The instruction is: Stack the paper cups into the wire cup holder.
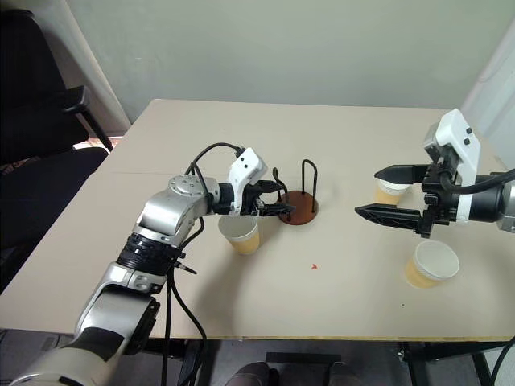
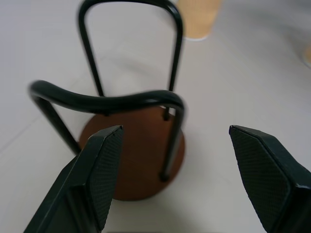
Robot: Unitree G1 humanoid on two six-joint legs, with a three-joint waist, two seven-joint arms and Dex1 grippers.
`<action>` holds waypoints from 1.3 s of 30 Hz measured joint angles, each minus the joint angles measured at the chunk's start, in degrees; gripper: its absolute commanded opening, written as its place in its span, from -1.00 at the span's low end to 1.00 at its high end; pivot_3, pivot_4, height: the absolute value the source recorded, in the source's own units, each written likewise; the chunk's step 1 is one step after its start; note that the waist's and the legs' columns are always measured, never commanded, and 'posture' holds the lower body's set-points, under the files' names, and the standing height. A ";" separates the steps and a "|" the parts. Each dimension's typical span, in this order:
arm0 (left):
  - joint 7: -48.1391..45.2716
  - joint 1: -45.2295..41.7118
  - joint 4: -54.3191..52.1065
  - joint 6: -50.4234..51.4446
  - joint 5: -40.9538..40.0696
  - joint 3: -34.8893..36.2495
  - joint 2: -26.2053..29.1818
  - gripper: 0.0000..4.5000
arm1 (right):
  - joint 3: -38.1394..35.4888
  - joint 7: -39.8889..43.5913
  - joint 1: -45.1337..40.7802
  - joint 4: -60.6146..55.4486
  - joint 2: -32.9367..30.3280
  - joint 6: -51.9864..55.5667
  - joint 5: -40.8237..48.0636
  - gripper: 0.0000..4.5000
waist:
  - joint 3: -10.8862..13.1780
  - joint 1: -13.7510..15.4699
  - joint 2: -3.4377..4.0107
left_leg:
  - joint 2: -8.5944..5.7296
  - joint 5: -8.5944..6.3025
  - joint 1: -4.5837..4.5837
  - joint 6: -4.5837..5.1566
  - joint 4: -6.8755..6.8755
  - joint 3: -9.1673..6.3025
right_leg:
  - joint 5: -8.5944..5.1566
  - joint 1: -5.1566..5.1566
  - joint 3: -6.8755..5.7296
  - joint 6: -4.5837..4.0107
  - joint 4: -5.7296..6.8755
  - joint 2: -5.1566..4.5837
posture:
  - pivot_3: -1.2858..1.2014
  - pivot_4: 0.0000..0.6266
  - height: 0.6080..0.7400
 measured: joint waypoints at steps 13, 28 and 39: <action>1.17 -1.91 4.98 -4.91 0.98 0.40 -2.89 -0.44 | -0.29 -1.25 1.73 -1.05 0.10 -1.66 -0.14 1.00 | 0.00 0.01 -0.01 | -0.01 0.00 -0.01 0.00 0.02 0.01 | 0.01 0.01 0.01 0.05 0.00 0.01 | 0.03 -0.52 1.00; -7.57 -0.45 -2.59 -2.69 -1.75 -0.01 -1.47 -0.98 | -2.58 -2.51 4.54 -1.46 -1.22 -2.96 0.07 1.00 | 0.00 0.05 -0.01 | -0.02 -0.01 -0.08 0.03 0.07 0.01 | -0.01 -0.01 0.02 0.12 -0.01 0.01 | 0.03 -0.52 1.00; -17.30 4.55 -13.28 0.01 -4.17 -7.21 0.13 -0.98 | -19.85 3.98 16.24 -7.41 -8.30 3.92 5.67 1.00 | 0.00 0.42 0.00 | -0.05 -0.02 -0.03 0.05 0.16 0.01 | -0.05 0.14 0.03 0.15 0.01 -0.02 | 0.03 -0.52 1.00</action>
